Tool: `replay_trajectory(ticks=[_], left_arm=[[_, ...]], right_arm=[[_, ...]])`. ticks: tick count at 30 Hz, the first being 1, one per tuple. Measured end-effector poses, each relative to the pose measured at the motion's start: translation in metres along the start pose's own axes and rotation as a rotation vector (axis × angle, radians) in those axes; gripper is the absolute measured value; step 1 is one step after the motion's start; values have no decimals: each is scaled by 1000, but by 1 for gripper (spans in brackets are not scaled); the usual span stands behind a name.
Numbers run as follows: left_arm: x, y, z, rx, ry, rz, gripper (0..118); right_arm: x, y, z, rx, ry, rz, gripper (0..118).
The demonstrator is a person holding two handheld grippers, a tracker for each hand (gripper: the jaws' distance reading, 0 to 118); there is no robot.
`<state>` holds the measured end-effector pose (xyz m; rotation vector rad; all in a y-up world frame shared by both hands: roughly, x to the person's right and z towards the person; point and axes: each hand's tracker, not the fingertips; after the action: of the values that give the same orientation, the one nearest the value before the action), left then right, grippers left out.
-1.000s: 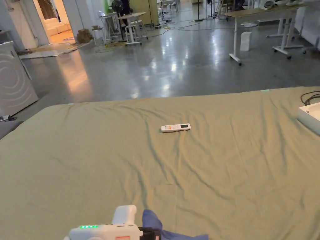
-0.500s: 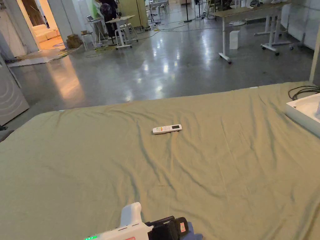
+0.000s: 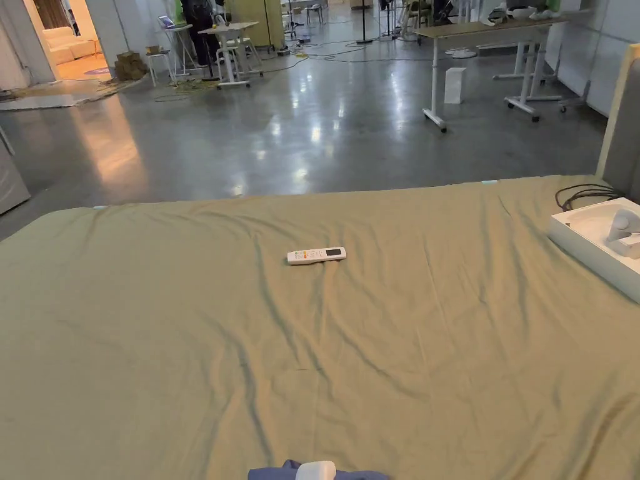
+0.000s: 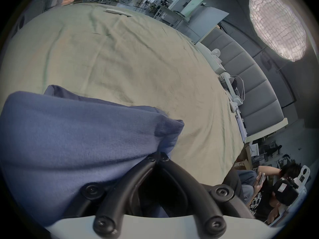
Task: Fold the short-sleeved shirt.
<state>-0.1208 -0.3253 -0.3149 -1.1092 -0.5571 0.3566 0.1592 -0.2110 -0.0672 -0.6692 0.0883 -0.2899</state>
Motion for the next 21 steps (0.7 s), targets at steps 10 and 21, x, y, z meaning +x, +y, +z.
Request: replay_trajectory(ticks=[10,21], left_arm=[[5,-6,122,245,-175,-48,7],[-69,-60,212,398,-67,134,90]], right_arm=[[-33,28,-64,-74,249,24,0],[-67,51,-277,-572,273,-118,0]])
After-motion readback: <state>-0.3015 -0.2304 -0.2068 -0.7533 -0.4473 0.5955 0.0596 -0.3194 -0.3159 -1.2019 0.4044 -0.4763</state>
